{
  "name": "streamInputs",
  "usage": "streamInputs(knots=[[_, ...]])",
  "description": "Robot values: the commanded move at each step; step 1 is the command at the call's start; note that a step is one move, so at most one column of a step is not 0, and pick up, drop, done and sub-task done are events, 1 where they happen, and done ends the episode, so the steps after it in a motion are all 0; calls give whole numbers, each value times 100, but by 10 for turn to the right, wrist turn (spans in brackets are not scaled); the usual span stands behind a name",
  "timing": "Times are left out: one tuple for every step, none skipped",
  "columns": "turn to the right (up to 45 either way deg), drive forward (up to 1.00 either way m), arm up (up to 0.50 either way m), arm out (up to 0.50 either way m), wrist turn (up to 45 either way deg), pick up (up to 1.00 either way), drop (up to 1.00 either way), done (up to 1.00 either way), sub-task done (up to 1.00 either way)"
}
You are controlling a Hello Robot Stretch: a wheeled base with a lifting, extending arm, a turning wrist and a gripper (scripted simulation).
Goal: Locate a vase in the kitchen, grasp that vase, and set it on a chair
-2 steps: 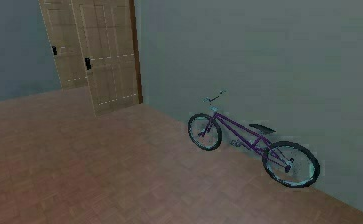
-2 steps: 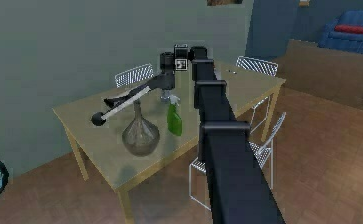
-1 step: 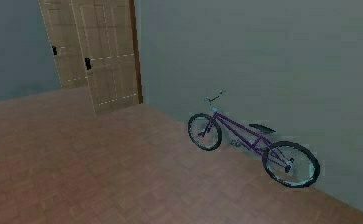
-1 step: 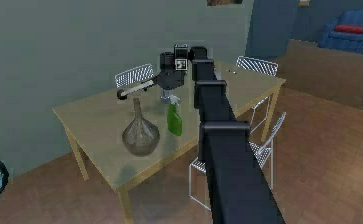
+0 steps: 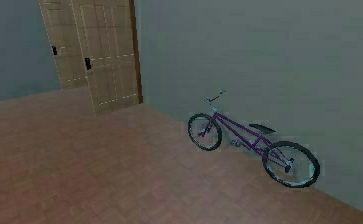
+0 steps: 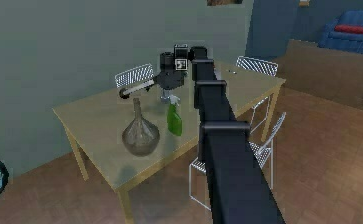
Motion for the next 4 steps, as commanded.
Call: streamInputs(knots=[[0,0,-28,0,0,0,0,0,0],[0,0,0,0,0,100,0,0,0],[0,0,10,0,0,0,0,0,0],[0,0,18,0,0,0,0,0,0]])
